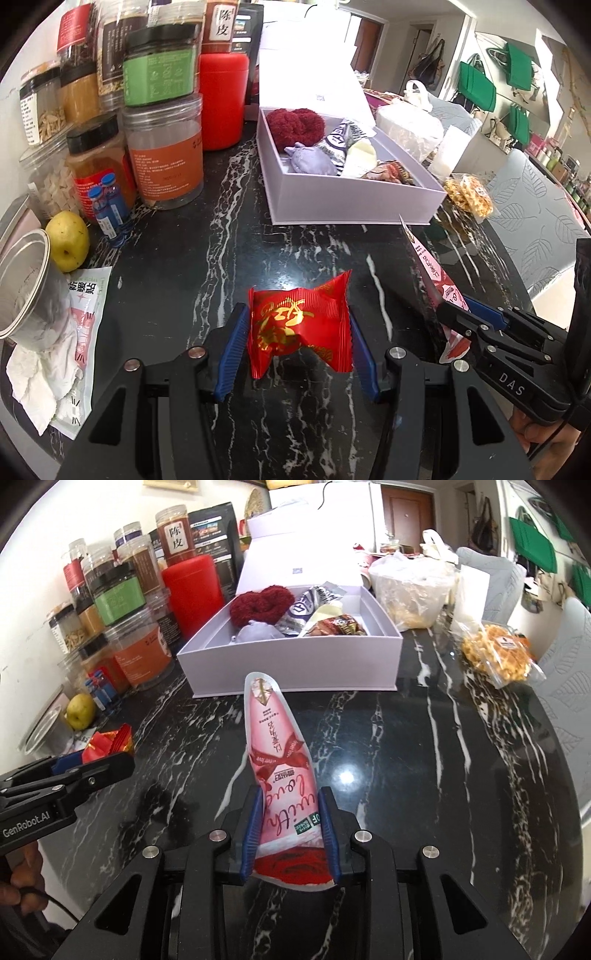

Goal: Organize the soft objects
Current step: 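Lift and carry the candy packet and pink pouch over the white box with both grippers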

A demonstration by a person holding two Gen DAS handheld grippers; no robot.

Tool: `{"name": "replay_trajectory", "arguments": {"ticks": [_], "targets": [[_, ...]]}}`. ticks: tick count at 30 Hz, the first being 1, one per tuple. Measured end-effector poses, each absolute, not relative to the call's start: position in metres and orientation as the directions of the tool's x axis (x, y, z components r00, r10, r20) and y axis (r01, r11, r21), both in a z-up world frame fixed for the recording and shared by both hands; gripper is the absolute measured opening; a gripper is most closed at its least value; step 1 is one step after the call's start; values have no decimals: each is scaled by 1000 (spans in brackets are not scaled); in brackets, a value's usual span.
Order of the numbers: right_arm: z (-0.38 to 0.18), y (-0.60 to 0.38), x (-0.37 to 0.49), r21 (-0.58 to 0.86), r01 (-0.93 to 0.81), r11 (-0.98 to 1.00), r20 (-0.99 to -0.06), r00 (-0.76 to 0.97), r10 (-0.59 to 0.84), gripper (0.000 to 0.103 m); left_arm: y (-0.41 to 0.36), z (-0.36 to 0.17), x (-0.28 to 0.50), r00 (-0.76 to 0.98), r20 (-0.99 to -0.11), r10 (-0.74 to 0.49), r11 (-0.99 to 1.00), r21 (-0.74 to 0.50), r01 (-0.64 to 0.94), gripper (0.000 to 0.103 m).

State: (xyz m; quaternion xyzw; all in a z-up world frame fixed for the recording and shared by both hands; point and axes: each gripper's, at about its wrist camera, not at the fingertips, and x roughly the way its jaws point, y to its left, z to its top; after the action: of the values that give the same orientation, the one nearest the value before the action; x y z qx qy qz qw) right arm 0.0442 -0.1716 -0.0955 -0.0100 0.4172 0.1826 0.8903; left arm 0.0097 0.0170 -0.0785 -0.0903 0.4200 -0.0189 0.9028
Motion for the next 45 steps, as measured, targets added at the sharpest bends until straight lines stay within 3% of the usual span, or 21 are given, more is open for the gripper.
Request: {"name": "replay_trajectory", "arguments": {"ticks": [26,45], "targets": [[-8,-203,-6,168,-313,935,-585,731,350,30,-15,-1,-4,748,-648,-144,988,-135,73,52],[55,-208,16,139,-351,926,-476,796,373,30,-22,61,24,830,-537,-150,988,-100,114,52]]}}
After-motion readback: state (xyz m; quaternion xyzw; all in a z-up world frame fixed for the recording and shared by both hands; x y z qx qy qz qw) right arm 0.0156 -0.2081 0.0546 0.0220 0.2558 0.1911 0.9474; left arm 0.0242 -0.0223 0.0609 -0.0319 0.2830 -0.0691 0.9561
